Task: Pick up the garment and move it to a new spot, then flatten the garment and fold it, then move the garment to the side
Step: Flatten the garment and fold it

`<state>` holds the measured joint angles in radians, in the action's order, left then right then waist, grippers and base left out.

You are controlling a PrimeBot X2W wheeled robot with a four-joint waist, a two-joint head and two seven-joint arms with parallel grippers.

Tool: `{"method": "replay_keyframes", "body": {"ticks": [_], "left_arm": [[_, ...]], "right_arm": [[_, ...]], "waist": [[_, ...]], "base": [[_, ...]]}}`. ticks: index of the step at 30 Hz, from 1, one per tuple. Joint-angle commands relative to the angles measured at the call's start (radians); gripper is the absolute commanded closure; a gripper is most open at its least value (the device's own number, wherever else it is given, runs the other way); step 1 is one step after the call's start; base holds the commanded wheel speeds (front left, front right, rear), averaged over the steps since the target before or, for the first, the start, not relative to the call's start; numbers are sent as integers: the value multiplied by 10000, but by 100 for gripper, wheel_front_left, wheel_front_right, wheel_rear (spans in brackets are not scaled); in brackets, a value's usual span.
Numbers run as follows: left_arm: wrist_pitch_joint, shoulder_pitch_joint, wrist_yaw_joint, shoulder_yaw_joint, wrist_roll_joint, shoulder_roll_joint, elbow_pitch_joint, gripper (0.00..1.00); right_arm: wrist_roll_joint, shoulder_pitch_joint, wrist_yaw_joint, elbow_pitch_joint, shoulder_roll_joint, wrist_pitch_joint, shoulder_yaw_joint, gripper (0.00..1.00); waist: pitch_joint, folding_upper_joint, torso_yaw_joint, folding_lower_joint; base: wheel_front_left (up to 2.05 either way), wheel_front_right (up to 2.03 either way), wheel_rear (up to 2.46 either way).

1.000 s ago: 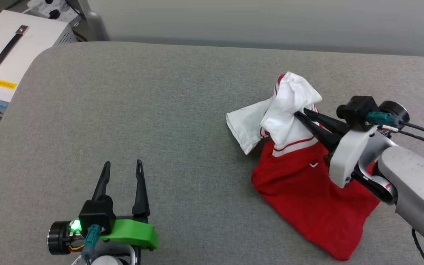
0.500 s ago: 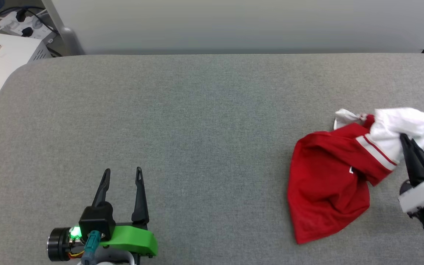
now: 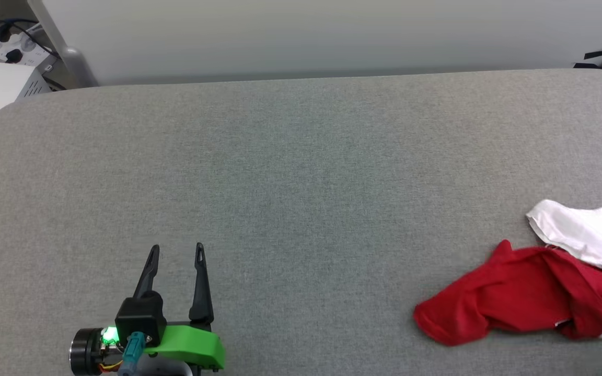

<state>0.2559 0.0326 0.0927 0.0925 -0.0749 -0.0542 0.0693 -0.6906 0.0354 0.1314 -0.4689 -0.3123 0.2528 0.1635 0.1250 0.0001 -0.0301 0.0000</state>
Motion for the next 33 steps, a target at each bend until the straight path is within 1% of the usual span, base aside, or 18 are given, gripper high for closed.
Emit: {"method": "replay_keyframes", "body": {"ticks": [1,3,4,5,6,10,15,17,20,22,24,28,31,33], "left_arm": [[59,116,33,19,0,39,17,0],[59,103,15,14,30,39,74,0],[59,109,7,10,40,39,82,0],[59,119,4,2,48,39,83,0],[59,143,3,-8,55,39,77,0],[59,253,-17,-19,83,39,62,0],[59,333,-30,-26,84,39,57,0],[59,350,-24,-14,77,39,48,0],[59,375,-18,22,71,39,34,0],[59,397,-26,34,79,39,24,0],[59,423,-30,25,100,39,-1,0],[59,436,-78,-34,201,39,-115,0],[59,393,-121,-94,310,39,-242,0],[59,348,-151,-127,358,39,-319,0]], "right_arm": [[140,71,-7,-241,62,89,62,100],[265,-144,-7,-965,202,89,345,100],[298,-209,-7,-998,246,89,478,65],[339,-248,-7,-964,272,89,581,9],[480,-277,-7,-819,276,89,761,0],[1135,-197,-7,174,402,89,1564,0],[2007,16,-7,1868,459,89,2241,0],[2322,49,-7,2533,406,89,2307,0],[2662,63,-7,3381,137,89,2077,0],[2819,52,-7,3867,-209,75,1803,0],[2903,6,-7,4324,-664,-199,1434,0],[2822,-147,-7,5298,-1790,-1432,576,0],[2514,-229,-7,5972,-2664,-2752,-179,0],[2271,-301,-7,6317,-3129,-3657,-695,0]], "waist": [[-18,-1,-82,0],[-94,-1,-194,0],[-123,-1,-218,0],[-151,-1,-241,0],[-183,-1,-269,0],[-284,-1,-328,0],[-408,-1,-343,0],[-456,-1,-334,0],[-532,-1,-296,0],[-582,-1,-258,0],[-617,-1,-219,0],[-645,-1,-128,0],[-623,-1,-40,0],[-588,-1,28,0]], "base": [[0,0,0],[0,0,0],[0,0,0],[0,0,0],[0,0,0],[0,0,0],[0,0,0],[0,0,0],[0,0,0],[0,0,0],[0,0,0],[0,0,0],[0,0,0],[0,0,0]]}}
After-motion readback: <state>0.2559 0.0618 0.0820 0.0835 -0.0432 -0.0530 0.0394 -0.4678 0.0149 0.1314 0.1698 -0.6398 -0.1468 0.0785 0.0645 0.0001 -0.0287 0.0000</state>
